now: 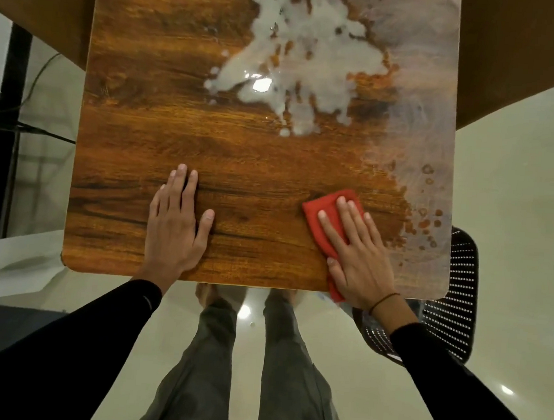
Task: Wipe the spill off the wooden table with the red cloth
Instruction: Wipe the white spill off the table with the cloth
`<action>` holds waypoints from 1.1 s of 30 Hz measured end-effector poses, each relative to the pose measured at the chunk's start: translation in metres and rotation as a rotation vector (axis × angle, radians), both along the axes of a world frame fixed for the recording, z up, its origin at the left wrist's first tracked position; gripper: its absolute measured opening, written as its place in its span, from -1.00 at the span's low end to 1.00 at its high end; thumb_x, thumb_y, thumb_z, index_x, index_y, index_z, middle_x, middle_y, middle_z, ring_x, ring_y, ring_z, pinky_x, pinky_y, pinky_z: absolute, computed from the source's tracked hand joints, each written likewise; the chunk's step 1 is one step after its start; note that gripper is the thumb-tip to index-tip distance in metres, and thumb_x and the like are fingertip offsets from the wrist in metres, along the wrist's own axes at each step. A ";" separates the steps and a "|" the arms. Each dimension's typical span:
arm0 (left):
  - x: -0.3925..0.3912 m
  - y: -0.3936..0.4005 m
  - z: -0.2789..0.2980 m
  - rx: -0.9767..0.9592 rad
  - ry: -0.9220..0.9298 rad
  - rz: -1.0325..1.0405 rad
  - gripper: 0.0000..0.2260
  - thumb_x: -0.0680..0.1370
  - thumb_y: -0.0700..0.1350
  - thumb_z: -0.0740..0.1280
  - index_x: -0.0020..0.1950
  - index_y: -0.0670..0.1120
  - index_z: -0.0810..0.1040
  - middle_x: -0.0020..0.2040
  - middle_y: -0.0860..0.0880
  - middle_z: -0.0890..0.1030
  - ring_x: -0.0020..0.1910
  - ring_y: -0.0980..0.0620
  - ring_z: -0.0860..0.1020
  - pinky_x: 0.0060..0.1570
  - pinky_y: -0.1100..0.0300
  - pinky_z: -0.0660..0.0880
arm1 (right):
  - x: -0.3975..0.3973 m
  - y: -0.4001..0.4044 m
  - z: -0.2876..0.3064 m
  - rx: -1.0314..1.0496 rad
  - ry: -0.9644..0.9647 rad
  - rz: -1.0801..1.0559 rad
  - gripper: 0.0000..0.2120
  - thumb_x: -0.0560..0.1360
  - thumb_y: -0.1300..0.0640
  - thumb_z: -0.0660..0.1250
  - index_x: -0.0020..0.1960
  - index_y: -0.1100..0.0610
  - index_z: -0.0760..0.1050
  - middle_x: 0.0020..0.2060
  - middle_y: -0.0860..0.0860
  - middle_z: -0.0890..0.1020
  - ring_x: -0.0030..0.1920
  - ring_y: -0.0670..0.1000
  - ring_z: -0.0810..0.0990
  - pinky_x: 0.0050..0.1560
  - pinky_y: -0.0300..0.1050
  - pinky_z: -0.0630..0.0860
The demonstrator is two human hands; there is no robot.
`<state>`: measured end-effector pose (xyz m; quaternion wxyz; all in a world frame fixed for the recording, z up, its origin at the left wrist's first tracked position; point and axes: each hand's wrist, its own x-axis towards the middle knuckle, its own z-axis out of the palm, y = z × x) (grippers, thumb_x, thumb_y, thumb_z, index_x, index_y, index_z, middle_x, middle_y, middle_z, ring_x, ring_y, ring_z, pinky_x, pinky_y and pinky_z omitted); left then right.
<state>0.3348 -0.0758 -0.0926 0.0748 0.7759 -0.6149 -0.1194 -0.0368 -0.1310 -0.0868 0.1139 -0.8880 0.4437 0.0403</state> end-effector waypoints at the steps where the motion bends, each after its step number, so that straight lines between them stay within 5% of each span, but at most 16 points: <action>1: 0.001 0.000 0.001 0.002 0.000 0.000 -0.37 0.78 0.18 0.02 0.80 -0.08 0.06 0.80 -0.12 0.06 0.78 -0.14 0.07 0.73 -0.08 -0.06 | 0.006 -0.007 -0.001 -0.010 -0.008 -0.069 -0.22 0.70 -0.13 0.09 0.85 -0.02 -0.10 0.82 0.16 -0.13 0.83 0.19 -0.12 0.78 0.35 0.03; 6: 0.000 0.001 0.009 0.006 0.029 0.004 -0.42 0.79 0.08 0.01 0.80 -0.08 0.07 0.81 -0.09 0.05 0.79 -0.08 0.04 0.74 -0.02 -0.10 | 0.076 -0.018 -0.002 -0.028 -0.028 -0.291 -0.14 0.66 -0.10 0.14 0.85 0.00 -0.18 0.81 0.22 -0.16 0.82 0.22 -0.16 0.80 0.32 -0.06; 12: -0.001 0.000 0.007 0.003 0.023 0.013 -0.43 0.79 0.06 0.00 0.79 -0.09 0.10 0.80 -0.12 0.08 0.78 -0.11 0.08 0.74 -0.11 -0.01 | 0.150 0.023 -0.002 -0.001 -0.111 0.023 -0.17 0.69 -0.11 0.19 0.85 -0.02 -0.09 0.83 0.15 -0.14 0.82 0.25 -0.13 0.78 0.36 -0.05; 18: -0.003 -0.001 0.011 0.023 0.029 0.011 -0.41 0.78 0.08 0.02 0.79 -0.11 0.10 0.80 -0.14 0.09 0.77 -0.16 0.10 0.73 -0.14 0.00 | 0.091 0.054 -0.003 0.014 -0.081 0.160 -0.23 0.72 -0.15 0.10 0.85 -0.05 -0.10 0.83 0.12 -0.12 0.83 0.22 -0.12 0.79 0.33 -0.05; 22: 0.000 0.000 0.007 0.017 0.050 0.002 -0.38 0.77 0.15 0.01 0.79 -0.11 0.10 0.79 -0.14 0.10 0.77 -0.18 0.11 0.73 -0.16 0.00 | 0.019 0.048 0.003 -0.004 -0.020 -0.082 -0.21 0.71 -0.12 0.14 0.85 -0.03 -0.08 0.83 0.12 -0.10 0.83 0.20 -0.11 0.76 0.39 0.05; 25: -0.001 0.000 0.006 0.015 0.048 -0.001 -0.37 0.76 0.16 0.04 0.78 -0.11 0.11 0.79 -0.14 0.10 0.77 -0.18 0.10 0.73 -0.18 0.02 | -0.016 0.019 0.008 -0.021 -0.019 -0.276 -0.22 0.69 -0.09 0.14 0.85 -0.03 -0.04 0.83 0.09 -0.09 0.83 0.17 -0.11 0.79 0.32 -0.05; 33: -0.031 -0.006 0.018 -0.003 0.095 -0.262 -0.38 0.73 0.18 0.12 0.72 -0.11 0.25 0.76 -0.21 0.18 0.73 -0.22 0.20 0.69 -0.24 0.13 | 0.026 -0.050 0.012 -0.046 0.011 -0.476 -0.19 0.69 -0.13 0.11 0.85 0.02 -0.10 0.82 0.18 -0.10 0.82 0.23 -0.11 0.79 0.33 -0.08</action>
